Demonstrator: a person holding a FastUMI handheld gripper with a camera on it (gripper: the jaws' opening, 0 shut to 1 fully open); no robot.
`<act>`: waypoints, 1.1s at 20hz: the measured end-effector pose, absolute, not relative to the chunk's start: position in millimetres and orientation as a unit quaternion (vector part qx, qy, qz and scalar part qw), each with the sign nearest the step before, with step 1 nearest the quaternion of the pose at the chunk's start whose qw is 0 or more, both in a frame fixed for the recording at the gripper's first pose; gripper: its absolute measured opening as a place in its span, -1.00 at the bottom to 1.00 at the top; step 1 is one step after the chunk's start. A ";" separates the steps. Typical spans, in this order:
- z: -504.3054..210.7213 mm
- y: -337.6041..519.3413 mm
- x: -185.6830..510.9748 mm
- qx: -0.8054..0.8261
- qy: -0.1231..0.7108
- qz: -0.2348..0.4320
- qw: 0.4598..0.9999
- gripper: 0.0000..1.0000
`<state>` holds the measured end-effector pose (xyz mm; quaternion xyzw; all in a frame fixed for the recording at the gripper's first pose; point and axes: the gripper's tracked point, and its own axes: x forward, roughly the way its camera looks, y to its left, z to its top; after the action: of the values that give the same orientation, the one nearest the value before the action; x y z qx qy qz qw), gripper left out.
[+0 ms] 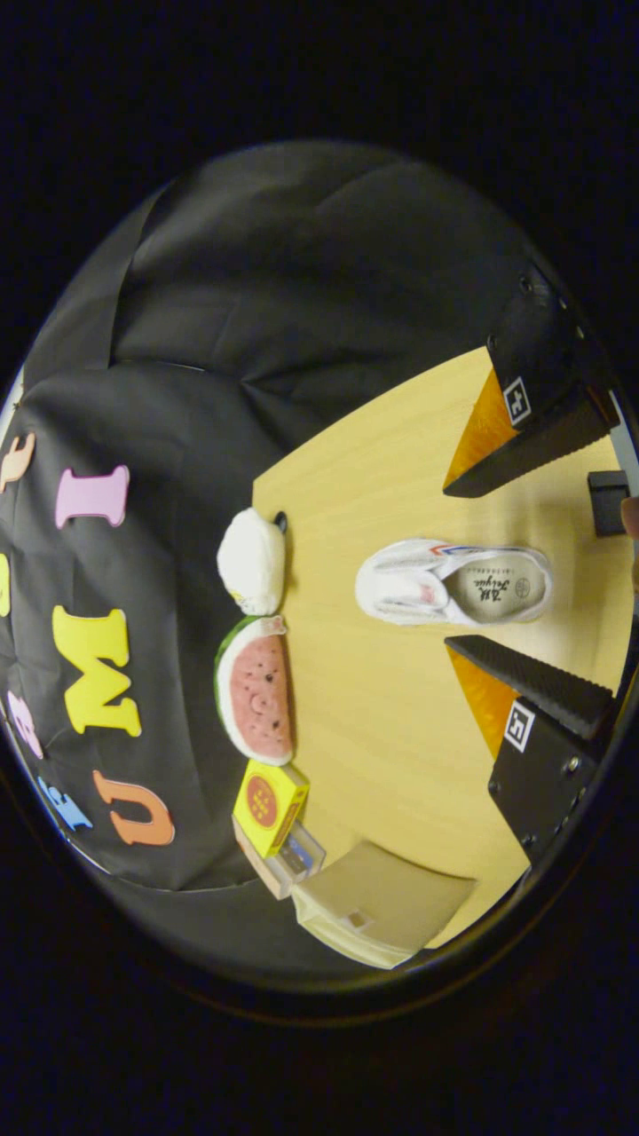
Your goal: Open the storage box then place both shoes into the box .Put the left shoe in first, then the right shoe, with the right side of both shoes facing outward in a uniform manner.
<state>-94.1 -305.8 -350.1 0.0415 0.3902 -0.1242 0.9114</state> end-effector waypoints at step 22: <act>-413.0 -330.4 -53.9 0.117 0.476 -0.122 0.863 -1.00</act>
<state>-53.9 -330.4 -413.0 0.1169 0.4759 -0.1222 0.8631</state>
